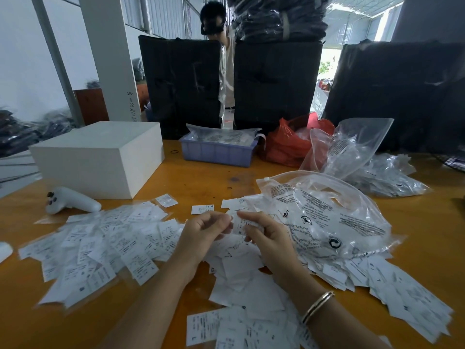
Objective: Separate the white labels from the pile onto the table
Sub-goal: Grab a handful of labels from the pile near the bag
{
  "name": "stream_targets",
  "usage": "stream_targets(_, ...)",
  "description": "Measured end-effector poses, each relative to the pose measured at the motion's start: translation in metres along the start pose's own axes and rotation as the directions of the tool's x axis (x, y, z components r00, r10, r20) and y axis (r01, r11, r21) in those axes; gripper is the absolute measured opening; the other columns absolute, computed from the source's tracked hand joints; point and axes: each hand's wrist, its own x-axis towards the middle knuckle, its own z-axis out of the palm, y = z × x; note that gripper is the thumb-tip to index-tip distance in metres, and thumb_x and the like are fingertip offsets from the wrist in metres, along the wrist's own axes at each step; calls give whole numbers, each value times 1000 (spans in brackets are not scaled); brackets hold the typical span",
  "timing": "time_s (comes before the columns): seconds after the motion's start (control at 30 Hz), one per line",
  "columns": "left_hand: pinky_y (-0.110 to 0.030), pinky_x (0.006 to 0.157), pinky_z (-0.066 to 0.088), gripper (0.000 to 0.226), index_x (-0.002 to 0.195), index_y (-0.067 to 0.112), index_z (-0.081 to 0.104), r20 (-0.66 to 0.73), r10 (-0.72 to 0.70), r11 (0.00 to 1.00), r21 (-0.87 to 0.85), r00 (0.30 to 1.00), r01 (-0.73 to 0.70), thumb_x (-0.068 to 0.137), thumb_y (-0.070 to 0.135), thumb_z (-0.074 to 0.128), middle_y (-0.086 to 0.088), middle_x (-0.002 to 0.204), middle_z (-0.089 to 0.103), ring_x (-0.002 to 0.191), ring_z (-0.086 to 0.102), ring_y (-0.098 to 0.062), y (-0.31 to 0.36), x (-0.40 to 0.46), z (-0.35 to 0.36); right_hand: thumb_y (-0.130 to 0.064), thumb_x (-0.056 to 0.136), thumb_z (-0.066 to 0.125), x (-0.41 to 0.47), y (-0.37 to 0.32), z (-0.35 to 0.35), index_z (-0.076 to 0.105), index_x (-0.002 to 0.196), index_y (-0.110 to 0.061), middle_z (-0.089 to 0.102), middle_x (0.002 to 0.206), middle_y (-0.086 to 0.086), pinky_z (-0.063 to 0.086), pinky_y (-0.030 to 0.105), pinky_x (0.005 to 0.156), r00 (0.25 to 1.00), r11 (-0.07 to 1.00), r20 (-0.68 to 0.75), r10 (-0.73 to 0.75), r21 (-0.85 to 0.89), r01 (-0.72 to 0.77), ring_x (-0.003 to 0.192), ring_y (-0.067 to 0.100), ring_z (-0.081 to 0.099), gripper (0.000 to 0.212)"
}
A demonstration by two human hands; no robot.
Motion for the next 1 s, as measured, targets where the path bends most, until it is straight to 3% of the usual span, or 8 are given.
stream_targets(0.1, -13, 63, 51, 11, 90, 26, 71, 35, -23, 1000, 8, 999, 23, 80, 31, 69, 12, 84, 73, 79, 69, -5, -1, 1, -1, -1, 91, 53, 1, 2, 0, 60, 110, -47, 62, 92, -21, 50, 19, 70, 1000, 1000, 10, 23, -16, -22, 72, 4, 59, 50)
stream_targets(0.27, -11, 61, 51, 15, 97, 26, 68, 35, -21, 999, 48, 999, 20, 83, 19, 71, 16, 88, 73, 78, 70, -5, -3, 0, 1, -6, 90, 59, 4, 6, 1, 38, 131, -42, 57, 101, -1, 54, 23, 69, 995, 994, -1, 96, 53, -96, 74, 8, 63, 58)
stream_targets(0.37, -14, 61, 51, 15, 94, 26, 68, -10, -31, 999, 8, 999, 32, 83, 18, 71, 14, 85, 74, 77, 70, -6, -1, 2, 1, -8, 92, 57, 5, 8, -1, 56, 117, -31, 61, 88, -1, 53, 23, 68, 983, 963, -66, 169, 223, -150, 74, 11, 66, 34)
stream_targets(0.47, -14, 63, 50, 16, 95, 30, 68, -1, -38, 998, 51, 999, 38, 82, 22, 73, 19, 83, 72, 77, 67, 1, -1, 2, 1, -3, 91, 58, 4, 7, -3, 68, 96, -23, 67, 73, -7, 52, 19, 62, 982, 980, -96, 164, 129, -151, 67, 7, 65, 23)
stream_targets(0.63, -9, 58, 47, 17, 94, 33, 69, 19, -50, 988, 148, 999, 46, 78, 30, 75, 24, 83, 71, 77, 64, 7, -1, 1, -1, -8, 89, 63, 2, 4, 1, 63, 94, -41, 67, 79, -1, 55, 22, 65, 995, 989, -48, 87, -112, -92, 66, 6, 64, 33)
stream_targets(0.73, -8, 55, 47, 18, 94, 31, 69, -4, -56, 992, 110, 998, 56, 78, 27, 76, 23, 82, 71, 76, 65, 6, 0, 0, 0, -8, 89, 62, 3, 5, 1, 62, 105, -30, 66, 75, -5, 55, 23, 64, 988, 992, -87, 124, 2, -125, 66, 7, 65, 27)
stream_targets(0.83, -13, 58, 50, 19, 94, 29, 69, -28, -53, 996, 77, 998, 55, 78, 24, 77, 17, 83, 72, 77, 67, 0, 2, 0, 0, -8, 88, 63, 4, 6, -3, 69, 92, -19, 69, 70, -4, 49, 16, 56, 970, 981, -149, 192, 41, -188, 62, 10, 64, 13)
stream_targets(1.0, -9, 57, 48, 21, 97, 35, 66, -11, -38, 981, 190, 999, 40, 79, 33, 75, 14, 88, 72, 83, 66, -2, 3, -5, 4, -12, 85, 67, 2, 4, 2, 68, 76, -29, 68, 67, -8, 49, 15, 57, 989, 981, -77, 123, -140, -133, 59, 4, 63, 19)
